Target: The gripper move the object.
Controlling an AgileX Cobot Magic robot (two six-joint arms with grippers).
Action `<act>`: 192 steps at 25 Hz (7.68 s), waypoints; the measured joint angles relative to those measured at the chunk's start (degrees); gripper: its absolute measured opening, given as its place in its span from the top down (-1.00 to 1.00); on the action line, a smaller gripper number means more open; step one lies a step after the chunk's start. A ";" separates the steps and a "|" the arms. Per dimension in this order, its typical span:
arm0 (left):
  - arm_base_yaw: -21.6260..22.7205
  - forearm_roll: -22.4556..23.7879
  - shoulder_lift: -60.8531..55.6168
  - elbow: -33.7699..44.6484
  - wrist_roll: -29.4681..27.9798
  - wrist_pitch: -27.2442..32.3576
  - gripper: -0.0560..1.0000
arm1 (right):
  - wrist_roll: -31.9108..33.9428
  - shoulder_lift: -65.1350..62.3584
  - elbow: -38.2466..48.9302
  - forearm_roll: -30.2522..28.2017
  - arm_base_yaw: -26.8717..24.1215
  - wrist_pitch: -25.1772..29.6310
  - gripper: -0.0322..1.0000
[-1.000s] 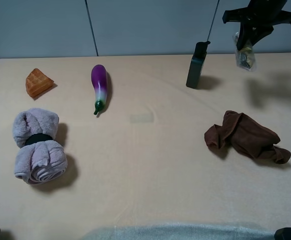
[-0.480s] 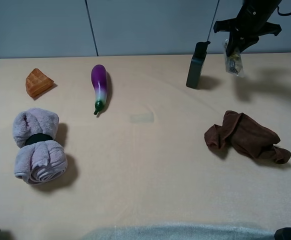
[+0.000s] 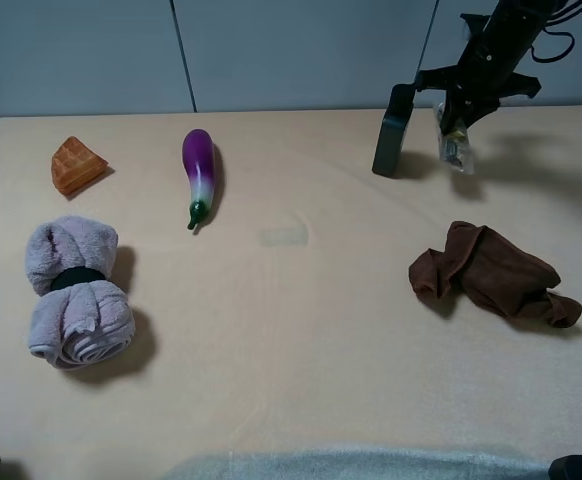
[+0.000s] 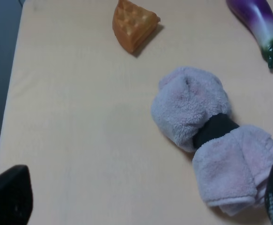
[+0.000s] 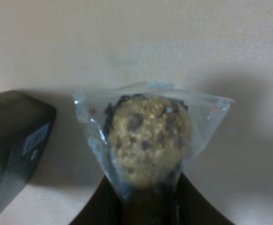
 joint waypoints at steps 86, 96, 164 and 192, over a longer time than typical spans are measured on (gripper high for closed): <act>0.00 0.00 0.00 0.00 0.00 0.00 -0.98 | -1.04 -4.29 -0.39 -3.00 -2.06 8.87 -0.40; 0.00 0.00 0.00 0.00 0.00 0.00 -0.98 | -1.44 -8.91 -0.85 -1.14 -2.06 11.18 -0.40; 0.00 0.00 0.00 0.00 0.00 0.00 -0.98 | -5.88 -108.79 56.50 9.13 -0.67 11.75 -0.40; 0.00 0.00 0.00 0.00 0.00 0.00 -0.98 | -5.82 -131.20 77.92 -4.79 -0.97 -0.72 -0.40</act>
